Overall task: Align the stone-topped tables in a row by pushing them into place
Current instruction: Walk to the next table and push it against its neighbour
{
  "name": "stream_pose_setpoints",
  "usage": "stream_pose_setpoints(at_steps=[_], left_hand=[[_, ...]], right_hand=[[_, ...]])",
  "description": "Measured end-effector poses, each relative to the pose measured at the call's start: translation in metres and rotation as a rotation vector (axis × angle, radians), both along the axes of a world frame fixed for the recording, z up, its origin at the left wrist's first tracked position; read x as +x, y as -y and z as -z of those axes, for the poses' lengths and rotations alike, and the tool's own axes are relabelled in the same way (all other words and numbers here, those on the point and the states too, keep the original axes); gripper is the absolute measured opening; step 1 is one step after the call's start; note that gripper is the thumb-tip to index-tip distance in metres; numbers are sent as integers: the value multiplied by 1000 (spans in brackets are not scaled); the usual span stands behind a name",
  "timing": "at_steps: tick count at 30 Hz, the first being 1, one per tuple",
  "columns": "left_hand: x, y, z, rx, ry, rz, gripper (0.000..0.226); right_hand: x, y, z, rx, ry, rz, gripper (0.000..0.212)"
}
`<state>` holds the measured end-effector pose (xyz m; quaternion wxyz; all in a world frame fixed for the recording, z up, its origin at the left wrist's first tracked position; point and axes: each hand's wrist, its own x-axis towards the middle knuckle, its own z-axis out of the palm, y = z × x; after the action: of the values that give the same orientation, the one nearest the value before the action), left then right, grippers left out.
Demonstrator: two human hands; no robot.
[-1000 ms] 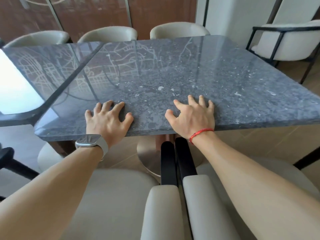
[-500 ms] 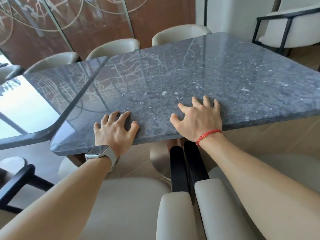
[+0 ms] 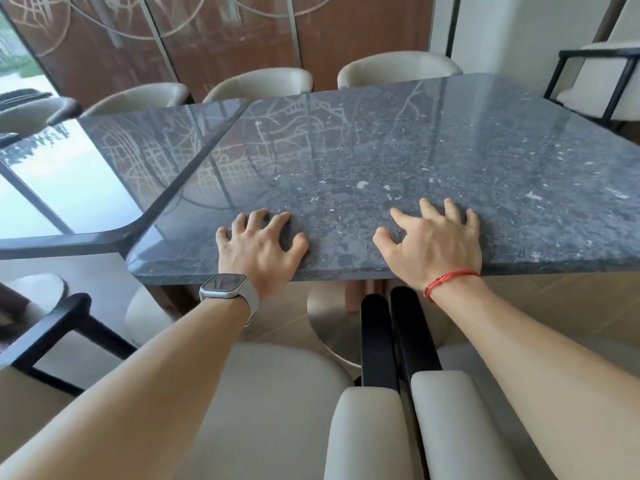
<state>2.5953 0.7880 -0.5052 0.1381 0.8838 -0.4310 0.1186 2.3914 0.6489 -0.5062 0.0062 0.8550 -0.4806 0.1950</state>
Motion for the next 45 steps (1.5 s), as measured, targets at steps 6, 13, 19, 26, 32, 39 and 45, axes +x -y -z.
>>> stream_pose_setpoints(at_steps=[6, 13, 19, 26, 32, 39, 45], left_hand=[[-1, 0, -1, 15, 4, -9, 73], [-1, 1, -1, -1, 3, -4, 74], [2, 8, -2, -12, 0, -17, 75], [9, 18, -2, -25, -1, -15, 77], [14, 25, 0, -31, -5, -12, 75], [18, 30, 0, -37, 2, -14, 74], [24, 38, -1, -36, -12, -6, 73]], right_hand=[[0, 0, -2, -4, -10, 0, 69], [2, 3, -2, -4, -18, -5, 69], [4, 8, -4, 0, -4, -8, 67], [12, 18, -3, -7, 14, -5, 68], [16, 25, -1, -16, 14, -1, 66], [20, 30, -2, -24, 15, -7, 67], [25, 38, -3, -31, 16, -6, 66]])
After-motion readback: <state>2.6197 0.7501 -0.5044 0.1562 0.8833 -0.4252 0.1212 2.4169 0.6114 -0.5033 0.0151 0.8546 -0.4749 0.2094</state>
